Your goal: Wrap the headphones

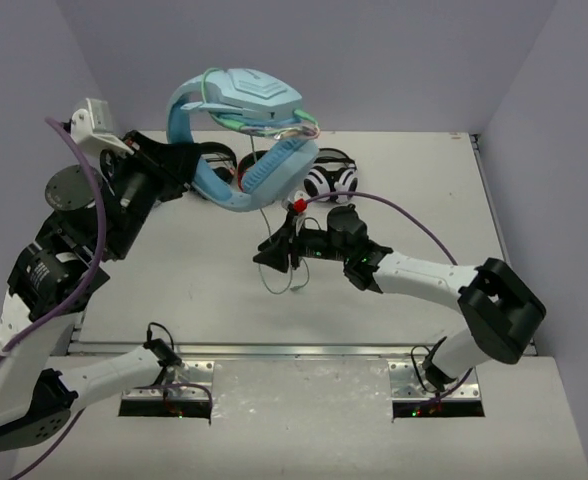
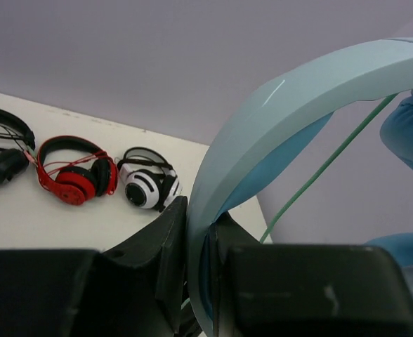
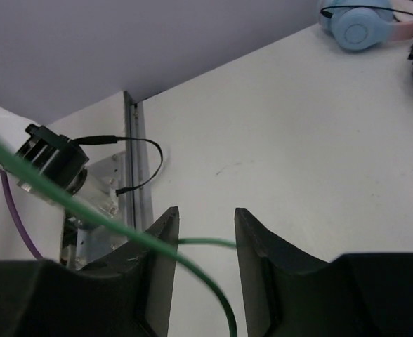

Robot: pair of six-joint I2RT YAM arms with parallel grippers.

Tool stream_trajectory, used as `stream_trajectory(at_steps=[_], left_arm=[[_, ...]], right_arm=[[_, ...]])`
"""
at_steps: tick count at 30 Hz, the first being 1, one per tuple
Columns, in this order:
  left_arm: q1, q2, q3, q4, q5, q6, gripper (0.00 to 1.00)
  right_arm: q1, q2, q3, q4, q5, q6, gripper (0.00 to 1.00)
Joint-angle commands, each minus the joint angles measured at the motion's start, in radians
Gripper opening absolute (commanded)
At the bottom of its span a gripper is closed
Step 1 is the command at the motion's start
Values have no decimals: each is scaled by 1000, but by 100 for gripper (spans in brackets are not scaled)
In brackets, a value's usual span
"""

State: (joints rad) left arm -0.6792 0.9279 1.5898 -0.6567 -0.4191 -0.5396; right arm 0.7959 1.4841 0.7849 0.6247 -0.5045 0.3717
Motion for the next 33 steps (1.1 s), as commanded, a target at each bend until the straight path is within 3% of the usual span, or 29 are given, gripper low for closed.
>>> stream_trajectory(at_steps=[1,2,5,9,13,14,18,23,28,33], left_arm=[[7,34,79,55,-133,-102,0],[7,52,105,48,-145,-115,0],[7,81,143,39,-171,-109,0],[7,115,180,6,-300,-83,0],[7,147,185,-38,-428,-66,0],[7,150,176,-31,-443,-63,0],[7,187,156,-24,-524,-56,0],[9,258,160,-63,-645,-100,0],[13,308,125,-54,-721,-62,0],[20,302,-117,44,-744,-11,0]], right_arm=[[42,25,8,209,-49,90,38],[43,34,11,217,-48,99,31],[45,35,19,227,-54,118,22],[51,13,-5,204,-69,116,20],[83,-63,-113,213,-42,104,11],[98,-74,-130,220,-40,104,5],[156,-131,-185,230,7,118,1],[288,-211,-139,-8,135,15,1],[341,-291,-83,-190,225,-59,1],[356,-353,59,-477,309,-170,1]])
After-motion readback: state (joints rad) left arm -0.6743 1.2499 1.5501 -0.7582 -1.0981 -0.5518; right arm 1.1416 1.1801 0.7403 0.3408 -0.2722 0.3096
